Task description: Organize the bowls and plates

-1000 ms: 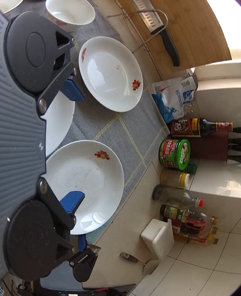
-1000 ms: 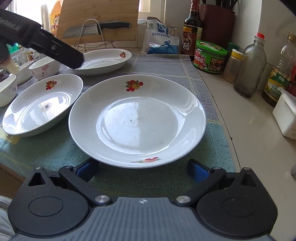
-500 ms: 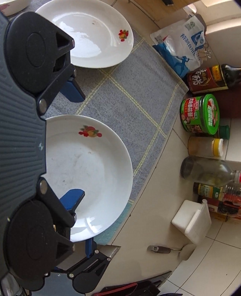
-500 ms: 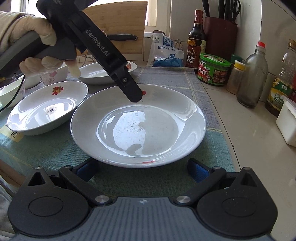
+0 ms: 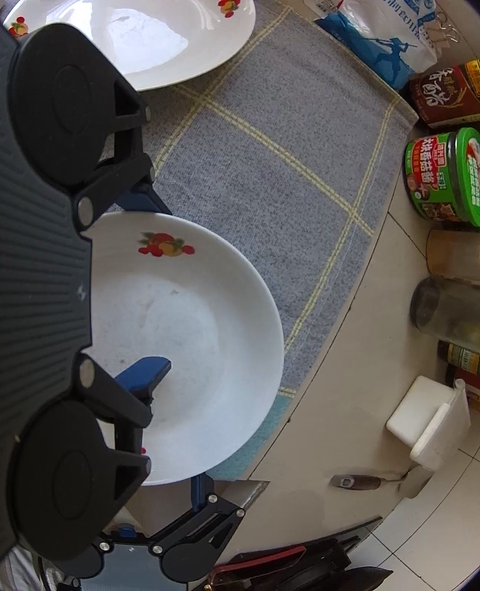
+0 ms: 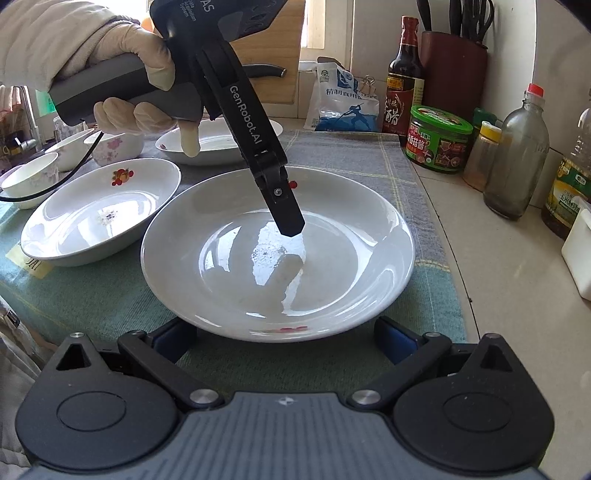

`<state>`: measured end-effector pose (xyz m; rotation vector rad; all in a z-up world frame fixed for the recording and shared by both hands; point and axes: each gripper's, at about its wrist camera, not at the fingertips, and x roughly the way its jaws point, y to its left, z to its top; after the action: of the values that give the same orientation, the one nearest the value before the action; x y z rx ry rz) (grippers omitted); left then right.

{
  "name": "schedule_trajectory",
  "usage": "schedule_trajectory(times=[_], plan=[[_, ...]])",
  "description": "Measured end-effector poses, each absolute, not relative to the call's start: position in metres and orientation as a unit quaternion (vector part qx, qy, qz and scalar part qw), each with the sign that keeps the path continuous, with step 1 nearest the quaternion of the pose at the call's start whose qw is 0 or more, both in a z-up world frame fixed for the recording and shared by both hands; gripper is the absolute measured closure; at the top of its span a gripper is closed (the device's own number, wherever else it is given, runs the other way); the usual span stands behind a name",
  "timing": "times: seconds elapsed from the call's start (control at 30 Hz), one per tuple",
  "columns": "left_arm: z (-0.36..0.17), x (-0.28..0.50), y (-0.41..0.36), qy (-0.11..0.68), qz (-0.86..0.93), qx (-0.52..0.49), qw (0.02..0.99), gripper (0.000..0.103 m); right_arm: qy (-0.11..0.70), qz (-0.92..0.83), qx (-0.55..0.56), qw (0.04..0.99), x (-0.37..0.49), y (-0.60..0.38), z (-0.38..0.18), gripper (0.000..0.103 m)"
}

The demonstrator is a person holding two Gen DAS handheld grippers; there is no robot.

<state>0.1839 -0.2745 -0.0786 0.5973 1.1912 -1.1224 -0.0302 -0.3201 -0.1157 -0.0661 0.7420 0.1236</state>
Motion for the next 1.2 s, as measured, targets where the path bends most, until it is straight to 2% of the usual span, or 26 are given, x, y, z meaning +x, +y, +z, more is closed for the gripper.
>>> schedule_trajectory(times=[0.67,1.2], plan=[[-0.083,0.188,-0.279,0.516,-0.508,0.273,0.633,0.026,0.391,0.069,-0.046,0.917,-0.02,-0.316,-0.109,0.0],[-0.055,0.216,-0.288,0.492,-0.495,0.241,0.675,0.026,0.38,0.085,-0.07,0.918,0.014,-0.34,-0.089,0.0]])
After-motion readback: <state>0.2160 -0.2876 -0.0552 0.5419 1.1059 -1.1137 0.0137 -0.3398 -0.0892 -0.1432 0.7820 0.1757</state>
